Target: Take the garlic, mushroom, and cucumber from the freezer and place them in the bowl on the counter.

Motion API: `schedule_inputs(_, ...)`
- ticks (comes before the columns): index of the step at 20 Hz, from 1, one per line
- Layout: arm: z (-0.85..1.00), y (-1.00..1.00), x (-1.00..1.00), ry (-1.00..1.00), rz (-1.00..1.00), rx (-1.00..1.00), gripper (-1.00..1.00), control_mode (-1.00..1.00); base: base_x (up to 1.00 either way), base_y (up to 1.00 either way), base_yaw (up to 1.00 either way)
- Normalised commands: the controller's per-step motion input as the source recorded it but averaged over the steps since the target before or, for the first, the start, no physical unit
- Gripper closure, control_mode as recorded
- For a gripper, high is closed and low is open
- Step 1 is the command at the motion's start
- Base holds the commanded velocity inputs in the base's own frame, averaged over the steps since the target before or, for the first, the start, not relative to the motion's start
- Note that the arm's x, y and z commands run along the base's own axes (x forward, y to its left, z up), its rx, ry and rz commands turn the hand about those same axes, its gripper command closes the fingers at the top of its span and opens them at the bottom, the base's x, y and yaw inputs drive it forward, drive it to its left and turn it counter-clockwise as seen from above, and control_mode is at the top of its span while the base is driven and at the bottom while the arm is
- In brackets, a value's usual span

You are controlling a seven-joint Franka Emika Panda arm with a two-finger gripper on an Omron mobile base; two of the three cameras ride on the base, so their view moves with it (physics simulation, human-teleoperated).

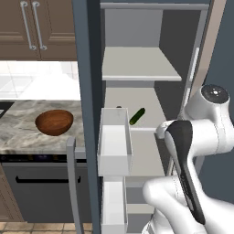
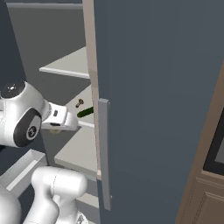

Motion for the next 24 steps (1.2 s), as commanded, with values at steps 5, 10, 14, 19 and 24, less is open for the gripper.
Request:
schedule_inputs(5, 0.31, 0.00, -0.26, 0.00, 0.00, 0.00, 1.00, -1.00, 0.00, 0.00, 0.00)
schedule_inputs(10, 0.16, 0.00, -0.21, 0.00, 0.00, 0.02, 1.00, -1.00, 0.00, 0.00, 0.00)
schedule_inputs(14, 0.32, 0.00, -0.52, 0.00, 0.00, 0.05, 1.00, -1.00, 0.00, 0.00, 0.00)
schedule_inputs(19, 0.32, 0.00, -0.68, -0.01, 0.00, 0.05, 1.00, -1.00, 0.00, 0.00, 0.00)
schedule_inputs(24, 0.00, 0.00, 0.00, 0.00, 0.00, 0.00, 1.00, 1.00, -0.86, 0.00, 0.00)
